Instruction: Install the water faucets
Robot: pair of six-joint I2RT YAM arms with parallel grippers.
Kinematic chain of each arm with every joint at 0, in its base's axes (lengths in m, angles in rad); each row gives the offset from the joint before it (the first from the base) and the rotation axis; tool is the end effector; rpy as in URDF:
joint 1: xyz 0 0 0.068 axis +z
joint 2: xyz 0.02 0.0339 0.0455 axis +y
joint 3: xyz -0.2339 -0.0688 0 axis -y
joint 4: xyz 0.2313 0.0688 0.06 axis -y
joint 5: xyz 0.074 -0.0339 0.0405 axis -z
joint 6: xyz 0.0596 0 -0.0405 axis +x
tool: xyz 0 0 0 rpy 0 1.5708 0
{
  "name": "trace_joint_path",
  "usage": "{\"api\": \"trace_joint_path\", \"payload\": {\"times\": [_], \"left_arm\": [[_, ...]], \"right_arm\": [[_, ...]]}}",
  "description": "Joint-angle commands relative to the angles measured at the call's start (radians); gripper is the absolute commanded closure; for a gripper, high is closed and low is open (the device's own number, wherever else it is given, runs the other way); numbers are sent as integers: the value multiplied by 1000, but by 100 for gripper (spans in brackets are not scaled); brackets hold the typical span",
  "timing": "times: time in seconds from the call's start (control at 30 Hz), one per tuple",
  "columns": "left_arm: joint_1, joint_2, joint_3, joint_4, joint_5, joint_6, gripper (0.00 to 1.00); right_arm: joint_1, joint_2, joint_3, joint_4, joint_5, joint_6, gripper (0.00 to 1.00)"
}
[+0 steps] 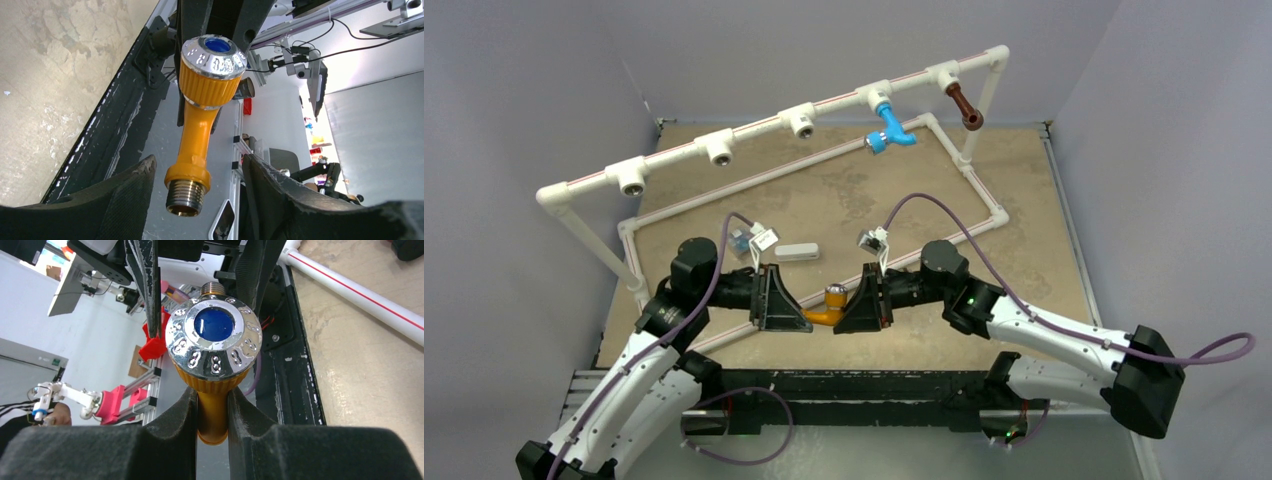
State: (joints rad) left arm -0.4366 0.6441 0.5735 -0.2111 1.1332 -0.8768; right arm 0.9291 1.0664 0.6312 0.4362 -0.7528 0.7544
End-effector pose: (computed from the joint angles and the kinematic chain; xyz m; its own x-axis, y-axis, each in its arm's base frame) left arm 0.1251 -0.1180 0.2699 -0.9050 0.0628 -0.4208 0.4253 0.1007 -0.8994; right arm 0.1227 0.2323 0.2753 -0.6802 -0.0754 -0.7292 -0.7246 -0.0813 0.6844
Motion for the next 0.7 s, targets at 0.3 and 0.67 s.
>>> {"api": "trace_joint_path", "payload": {"times": [0.3, 0.67], "left_arm": [[4, 10, -35, 122, 36, -39, 60], [4, 16, -30, 137, 39, -36, 100]], "right_arm": [[-4, 27, -23, 220, 19, 166, 100], [-3, 30, -25, 182, 38, 157, 100]]}}
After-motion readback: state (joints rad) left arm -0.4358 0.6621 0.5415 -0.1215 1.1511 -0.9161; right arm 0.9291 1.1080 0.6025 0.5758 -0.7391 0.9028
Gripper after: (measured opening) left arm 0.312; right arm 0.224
